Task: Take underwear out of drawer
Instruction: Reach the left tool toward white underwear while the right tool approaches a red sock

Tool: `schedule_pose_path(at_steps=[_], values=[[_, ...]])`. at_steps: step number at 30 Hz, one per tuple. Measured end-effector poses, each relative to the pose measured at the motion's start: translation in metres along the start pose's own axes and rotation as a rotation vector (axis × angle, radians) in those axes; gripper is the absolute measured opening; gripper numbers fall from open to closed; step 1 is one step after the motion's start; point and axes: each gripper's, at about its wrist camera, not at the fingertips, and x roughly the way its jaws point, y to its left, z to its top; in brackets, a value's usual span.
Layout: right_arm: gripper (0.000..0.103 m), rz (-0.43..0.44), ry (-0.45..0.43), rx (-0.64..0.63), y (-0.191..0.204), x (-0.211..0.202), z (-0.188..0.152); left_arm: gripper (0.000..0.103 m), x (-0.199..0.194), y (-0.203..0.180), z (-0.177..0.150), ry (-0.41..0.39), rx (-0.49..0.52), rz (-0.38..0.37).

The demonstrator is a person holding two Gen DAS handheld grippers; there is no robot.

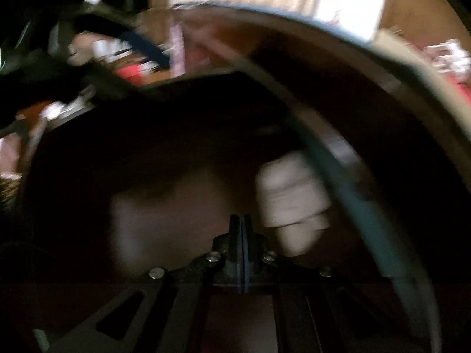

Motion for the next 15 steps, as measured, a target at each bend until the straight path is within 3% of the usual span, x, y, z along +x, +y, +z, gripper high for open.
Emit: schedule_pose_path(at_steps=[1,2,4,9,13,15], values=[[0.029,-0.056,0.001,0.013,-0.006,0.0,0.002,0.099,0.0,-0.001,0.0,0.001,-0.001,0.001],[0.033,-0.085,0.009,0.044,-0.014,0.006,0.004,0.099,0.0,-0.001,-0.001,0.003,-0.003,0.002],[0.034,-0.083,0.014,0.075,-0.02,0.016,0.007,0.099,0.0,-0.001,-0.001,0.008,-0.002,0.008],[0.035,-0.169,0.009,-0.013,-0.008,0.045,0.014,0.099,-0.001,0.006,-0.002,0.018,-0.024,0.023],[0.035,-0.022,0.047,-0.028,-0.003,0.055,0.023,0.099,-0.002,0.007,-0.002,0.021,-0.027,0.025],[0.034,0.198,0.063,0.034,-0.004,0.049,0.02,0.099,0.0,0.005,-0.002,0.025,-0.02,0.021]])
